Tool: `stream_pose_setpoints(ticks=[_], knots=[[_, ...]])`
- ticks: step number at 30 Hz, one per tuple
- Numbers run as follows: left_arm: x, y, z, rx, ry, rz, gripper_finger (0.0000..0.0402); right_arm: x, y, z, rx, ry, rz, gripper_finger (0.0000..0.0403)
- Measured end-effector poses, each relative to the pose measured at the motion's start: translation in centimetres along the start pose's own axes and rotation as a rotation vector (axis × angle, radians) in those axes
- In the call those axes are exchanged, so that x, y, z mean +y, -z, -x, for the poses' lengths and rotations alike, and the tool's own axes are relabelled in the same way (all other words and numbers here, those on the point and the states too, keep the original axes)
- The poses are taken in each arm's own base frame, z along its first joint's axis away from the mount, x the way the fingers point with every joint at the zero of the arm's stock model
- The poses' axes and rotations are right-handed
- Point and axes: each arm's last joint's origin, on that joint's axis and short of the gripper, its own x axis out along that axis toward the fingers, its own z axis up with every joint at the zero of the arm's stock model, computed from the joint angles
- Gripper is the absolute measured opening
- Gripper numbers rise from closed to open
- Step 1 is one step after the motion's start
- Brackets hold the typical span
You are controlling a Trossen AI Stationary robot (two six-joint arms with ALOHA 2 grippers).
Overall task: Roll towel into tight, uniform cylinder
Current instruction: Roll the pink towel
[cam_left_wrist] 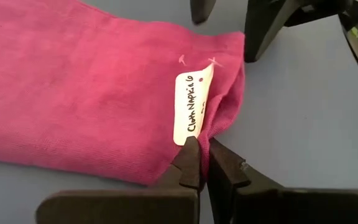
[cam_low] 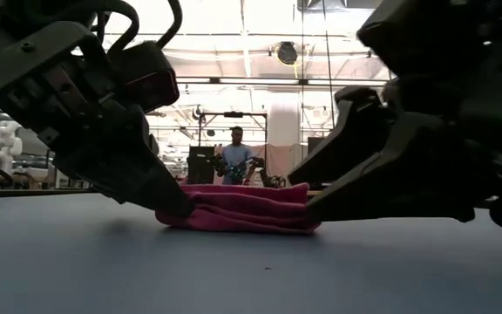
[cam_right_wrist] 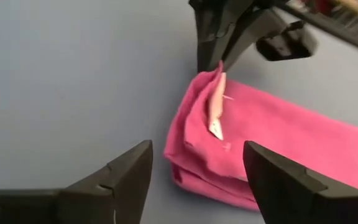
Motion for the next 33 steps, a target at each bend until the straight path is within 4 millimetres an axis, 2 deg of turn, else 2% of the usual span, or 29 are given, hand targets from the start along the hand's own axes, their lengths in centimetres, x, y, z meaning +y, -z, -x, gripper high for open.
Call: stream_pose_setpoints(ticks=[12,22,26,33], knots=[[0.1,-0.1,0.0,0.008,0.011,0.004,0.0012,-1.2,0.7,-0.9,0.085,-0.061,-0.206,0.021],[0.0,-0.2,0.0,-0.002,0.019,0.031,0.0014,-1.1,1.0,-1.0,0.097,-0.07,-0.21,0.0166],[0.0,-0.2,0.0,-0.003,0.02,0.033,0.0015,-0.9,1.7,-1.6,0.098,-0.053,-0.241,0.0135],[0.0,-0.2,0.0,0.0,0.017,0.023,0.0015,-0.8,2.1,-1.8,0.104,-0.036,-0.289,0.0053]])
